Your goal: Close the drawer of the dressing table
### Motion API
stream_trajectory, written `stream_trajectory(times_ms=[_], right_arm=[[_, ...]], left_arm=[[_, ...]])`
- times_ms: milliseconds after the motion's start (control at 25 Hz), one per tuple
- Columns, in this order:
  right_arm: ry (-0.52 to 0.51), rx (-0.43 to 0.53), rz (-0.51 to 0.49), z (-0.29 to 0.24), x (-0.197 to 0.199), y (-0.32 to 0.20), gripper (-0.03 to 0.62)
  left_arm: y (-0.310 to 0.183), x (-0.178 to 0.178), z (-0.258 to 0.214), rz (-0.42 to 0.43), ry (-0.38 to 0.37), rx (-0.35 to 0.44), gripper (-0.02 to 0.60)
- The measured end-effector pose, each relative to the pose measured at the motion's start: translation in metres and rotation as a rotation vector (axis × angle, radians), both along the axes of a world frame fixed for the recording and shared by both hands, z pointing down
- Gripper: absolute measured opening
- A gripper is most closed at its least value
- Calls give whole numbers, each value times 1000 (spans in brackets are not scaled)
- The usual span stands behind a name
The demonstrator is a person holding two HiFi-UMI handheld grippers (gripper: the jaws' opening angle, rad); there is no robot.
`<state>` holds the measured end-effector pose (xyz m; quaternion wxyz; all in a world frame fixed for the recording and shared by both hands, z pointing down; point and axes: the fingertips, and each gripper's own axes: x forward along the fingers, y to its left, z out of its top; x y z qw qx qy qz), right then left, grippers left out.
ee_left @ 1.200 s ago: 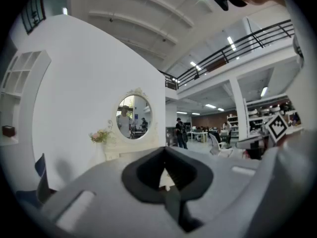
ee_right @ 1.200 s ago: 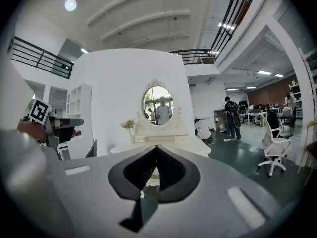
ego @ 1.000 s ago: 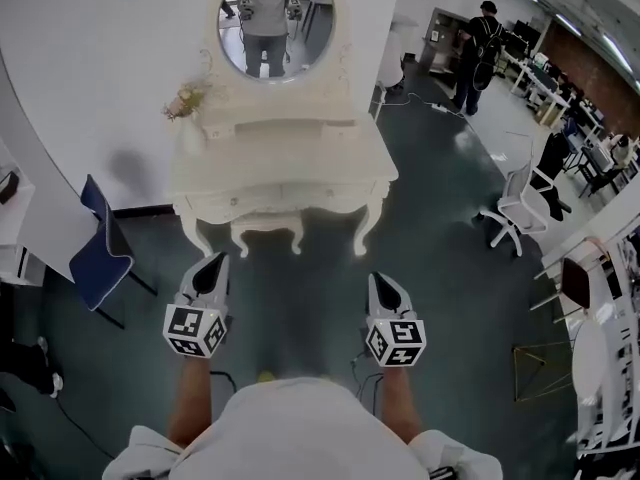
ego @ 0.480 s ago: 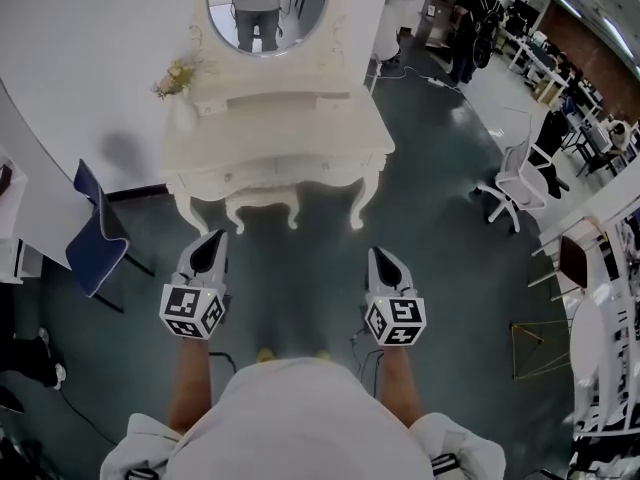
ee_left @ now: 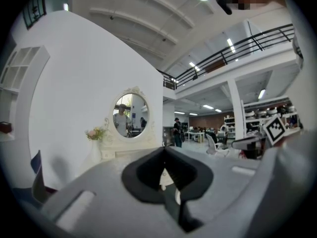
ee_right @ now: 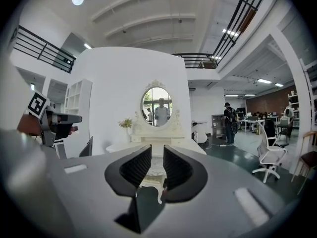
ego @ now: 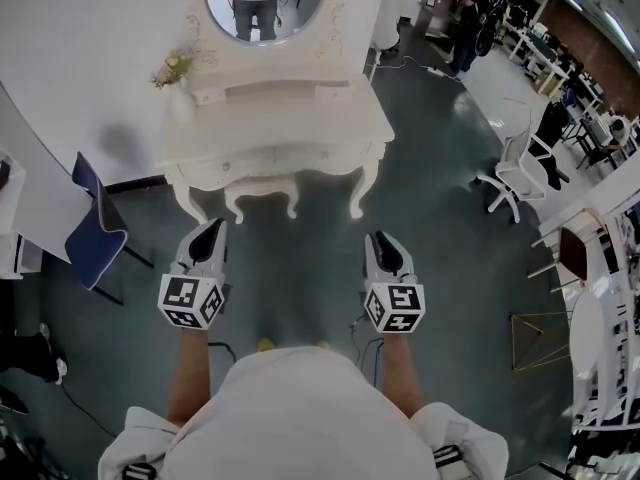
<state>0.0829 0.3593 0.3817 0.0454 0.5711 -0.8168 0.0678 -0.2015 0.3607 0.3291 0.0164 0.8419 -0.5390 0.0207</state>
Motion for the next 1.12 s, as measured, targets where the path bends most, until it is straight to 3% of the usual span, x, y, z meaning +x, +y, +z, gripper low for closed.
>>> stream_trajectory(times_ms=[600,1120], right_arm=[[13,0,20,5,10,4,84],[-28,-18,16,14,44,-1,84]], left_arm=[[6,19,3,31,-11,-5,-2],[6,59,9,42,-28,-25,-2]])
